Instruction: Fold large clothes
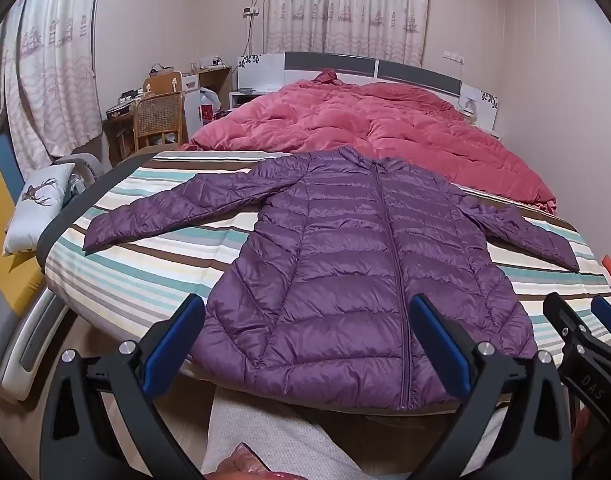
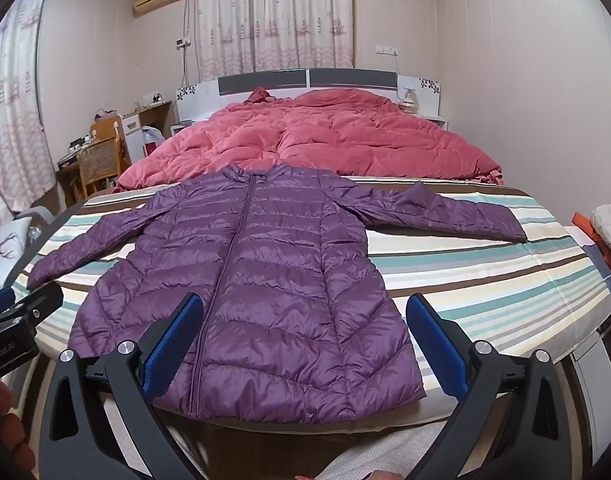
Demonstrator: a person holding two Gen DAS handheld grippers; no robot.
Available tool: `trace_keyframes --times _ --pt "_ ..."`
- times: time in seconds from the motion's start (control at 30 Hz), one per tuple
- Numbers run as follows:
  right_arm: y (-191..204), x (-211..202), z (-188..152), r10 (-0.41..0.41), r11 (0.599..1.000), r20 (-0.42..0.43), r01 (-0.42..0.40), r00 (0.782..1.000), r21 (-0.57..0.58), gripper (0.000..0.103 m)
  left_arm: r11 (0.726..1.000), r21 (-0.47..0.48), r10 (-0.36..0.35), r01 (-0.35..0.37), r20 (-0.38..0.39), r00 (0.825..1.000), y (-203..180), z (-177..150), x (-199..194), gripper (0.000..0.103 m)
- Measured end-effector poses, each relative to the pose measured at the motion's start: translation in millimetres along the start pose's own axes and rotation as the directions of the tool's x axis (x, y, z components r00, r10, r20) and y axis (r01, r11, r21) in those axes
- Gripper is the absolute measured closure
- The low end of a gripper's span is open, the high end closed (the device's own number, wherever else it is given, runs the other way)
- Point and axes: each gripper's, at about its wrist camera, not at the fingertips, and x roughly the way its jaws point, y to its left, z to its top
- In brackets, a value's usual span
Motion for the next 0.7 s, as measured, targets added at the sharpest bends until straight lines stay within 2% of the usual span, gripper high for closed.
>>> trace_keyframes --times 0.7 --pt "-0.6 0.1 0.1 0.000 1.000 0.002 0.000 1.000 0.001 0.003 1.000 -0.003 -0.001 0.001 -0.001 1.000 -0.2 0.1 0.2 0.002"
